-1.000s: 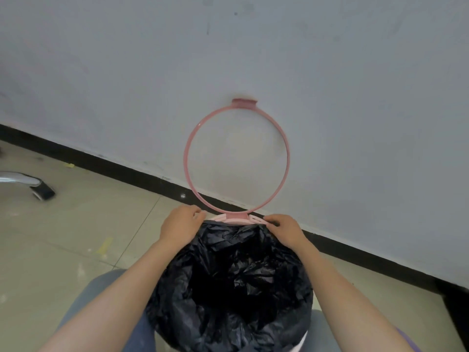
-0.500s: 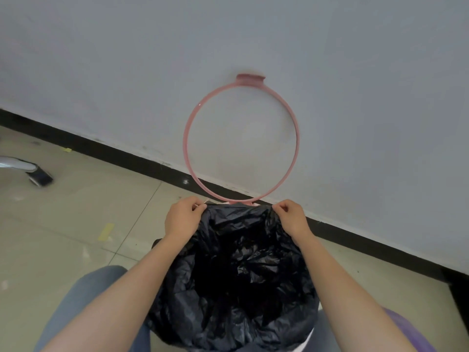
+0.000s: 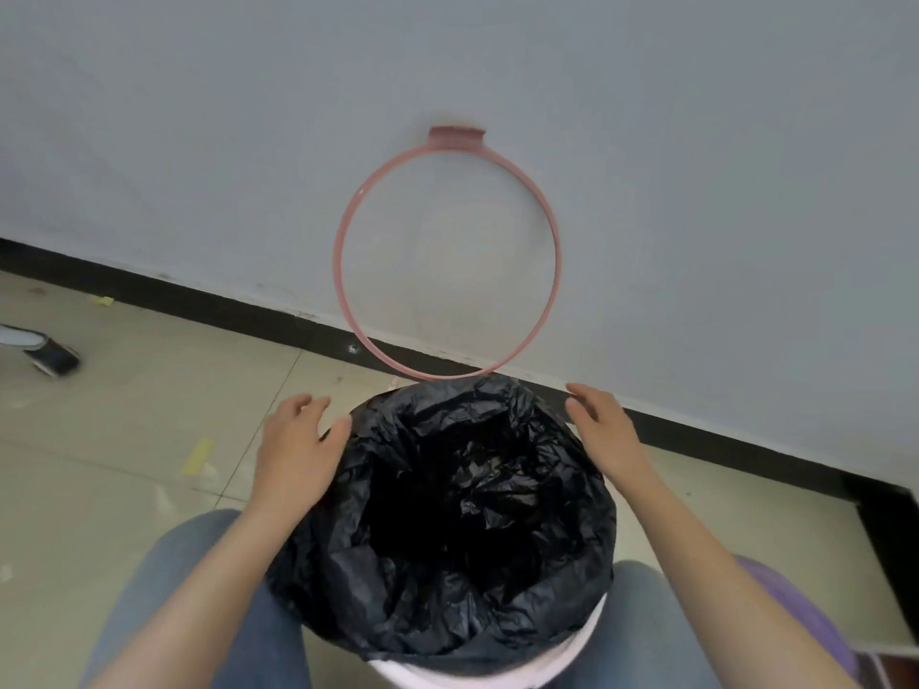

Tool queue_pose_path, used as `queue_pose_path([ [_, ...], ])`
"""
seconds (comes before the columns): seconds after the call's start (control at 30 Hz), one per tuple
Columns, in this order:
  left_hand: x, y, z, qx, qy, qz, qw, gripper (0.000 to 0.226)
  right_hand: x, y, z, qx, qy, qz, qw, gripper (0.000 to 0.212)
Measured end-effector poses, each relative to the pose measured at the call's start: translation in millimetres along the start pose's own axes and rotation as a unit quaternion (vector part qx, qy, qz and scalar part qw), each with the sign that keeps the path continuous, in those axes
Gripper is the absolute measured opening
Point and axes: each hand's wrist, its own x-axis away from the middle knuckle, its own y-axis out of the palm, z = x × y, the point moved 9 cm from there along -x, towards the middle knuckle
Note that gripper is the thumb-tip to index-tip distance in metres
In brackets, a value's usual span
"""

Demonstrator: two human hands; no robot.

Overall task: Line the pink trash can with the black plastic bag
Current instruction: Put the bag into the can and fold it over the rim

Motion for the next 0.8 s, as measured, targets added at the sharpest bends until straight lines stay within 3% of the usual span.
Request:
queue_pose_path([
  [0.07,27.6,24.1,-12.8,-0.006,-0.028,-0.083,0.996,0.062,23.8,10.4,18.5,-0.017,0.01,-0.066,0.998,0.042],
  [0.13,49.5,45.7,-21.9,0.082,-0.066,-0.125,0.987,0.067,40.9,24.9,37.2,-0.075,0.042,-0.094,0.992,0.042],
  [0.27,62.2,46.3,-22.0,0.222,-0.107,-0.04,0.968,0.056,47.4,31.6,54.9,-0.177,0.08,-0.039,0.98,0.039],
  [0.4,37.3,38.1,-27.5,0.291,-0.154,-0.012,0.944,0.045,29.1,38.6,48.1,-0.271,0.103,-0.033,0.957,0.036],
  [0.57,-3.2,24.4,-17.4,0.389,-0.146,-0.014,0.91,0.058,2.5,51.9,35.2,-0.306,0.132,0.027,0.943,0.036],
  [0.7,3.9,9.8,-12.9,0.35,-0.088,0.018,0.932,0.05,0.8,52.6,17.6,-0.258,0.113,0.077,0.956,0.04],
  [0.8,22.8,0.4,-8.9,0.3,-0.031,0.039,0.953,0.046,30.2,24.9,-13.1,-0.059,-0.04,0.187,0.98,0.046],
])
